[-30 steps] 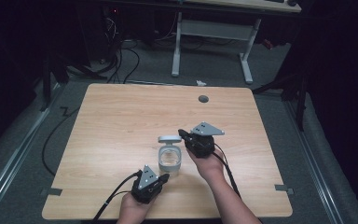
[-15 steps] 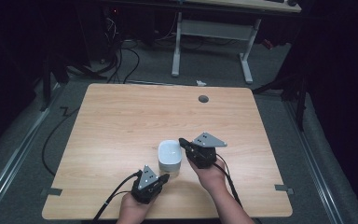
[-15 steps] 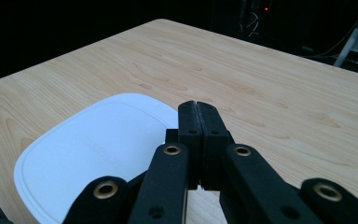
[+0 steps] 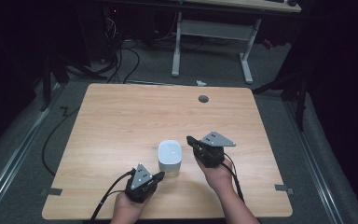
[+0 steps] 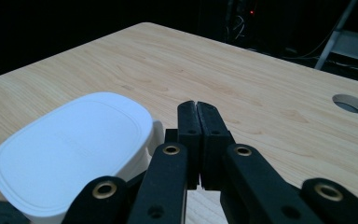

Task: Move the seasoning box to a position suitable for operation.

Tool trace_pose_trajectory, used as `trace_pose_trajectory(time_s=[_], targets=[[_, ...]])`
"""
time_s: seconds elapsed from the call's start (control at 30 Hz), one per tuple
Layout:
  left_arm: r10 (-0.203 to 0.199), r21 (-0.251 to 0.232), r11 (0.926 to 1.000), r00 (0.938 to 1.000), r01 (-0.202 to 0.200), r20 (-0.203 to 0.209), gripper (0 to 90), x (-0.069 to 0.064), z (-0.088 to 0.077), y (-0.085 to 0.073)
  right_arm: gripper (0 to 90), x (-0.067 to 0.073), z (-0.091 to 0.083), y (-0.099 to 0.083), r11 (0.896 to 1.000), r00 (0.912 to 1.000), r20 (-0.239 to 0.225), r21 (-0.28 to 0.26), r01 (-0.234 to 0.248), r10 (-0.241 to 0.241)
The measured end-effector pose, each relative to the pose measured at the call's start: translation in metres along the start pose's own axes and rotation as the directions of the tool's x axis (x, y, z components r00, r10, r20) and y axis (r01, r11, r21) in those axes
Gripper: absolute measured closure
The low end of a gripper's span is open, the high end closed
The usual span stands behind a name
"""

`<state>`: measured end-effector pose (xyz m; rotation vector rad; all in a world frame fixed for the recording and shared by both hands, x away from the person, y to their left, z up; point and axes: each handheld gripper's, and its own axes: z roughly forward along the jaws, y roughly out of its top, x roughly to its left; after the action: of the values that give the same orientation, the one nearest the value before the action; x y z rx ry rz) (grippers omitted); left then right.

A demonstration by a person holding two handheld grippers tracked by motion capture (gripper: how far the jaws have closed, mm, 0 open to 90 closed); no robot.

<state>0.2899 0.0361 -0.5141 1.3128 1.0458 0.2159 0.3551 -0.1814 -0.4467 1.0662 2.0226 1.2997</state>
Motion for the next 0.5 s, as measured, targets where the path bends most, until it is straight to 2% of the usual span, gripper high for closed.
trace_pose_trajectory(time_s=[0.17,0.23,0.33,0.37,0.4,0.43,0.47,0.5], targets=[[0.010,0.015,0.9998,0.9998,-0.010,-0.016,90.0,0.012,-0.009,0.008,88.8,-0.009,-0.004,-0.008,1.000,0.9997,0.020,0.009,-0.018,0.018],[0.009,0.019,0.9998,0.9995,-0.008,-0.031,90.0,0.022,-0.014,0.014,88.5,-0.015,-0.007,-0.013,0.999,0.9990,0.034,0.019,-0.028,0.027],[0.007,0.011,0.9999,0.9990,-0.007,-0.045,90.0,0.028,-0.017,0.018,88.4,-0.019,-0.010,-0.017,0.999,0.9985,0.043,0.022,-0.034,0.033],[0.010,0.008,0.9999,0.9984,-0.010,-0.055,90.0,0.033,-0.019,0.020,88.2,-0.023,-0.013,-0.022,0.998,0.9972,0.054,0.027,-0.053,0.052],[0.000,0.002,1.0000,0.9978,0.000,-0.067,90.0,0.040,-0.022,0.024,88.2,-0.026,-0.014,-0.025,0.998,0.9971,0.060,0.029,-0.048,0.046],[0.000,0.002,1.0000,0.9978,0.000,-0.067,90.0,0.040,-0.022,0.024,88.2,-0.028,-0.015,-0.027,0.998,0.9966,0.064,0.029,-0.055,0.053],[-0.002,0.001,1.0000,0.9963,0.003,-0.085,89.7,0.050,-0.025,0.028,88.1,-0.031,-0.016,-0.030,0.997,0.9958,0.068,0.033,-0.064,0.062],[-0.002,0.001,1.0000,0.9963,0.003,-0.085,89.3,0.050,-0.025,0.028,87.9,-0.034,-0.018,-0.033,0.997,0.9950,0.073,0.039,-0.070,0.068]])
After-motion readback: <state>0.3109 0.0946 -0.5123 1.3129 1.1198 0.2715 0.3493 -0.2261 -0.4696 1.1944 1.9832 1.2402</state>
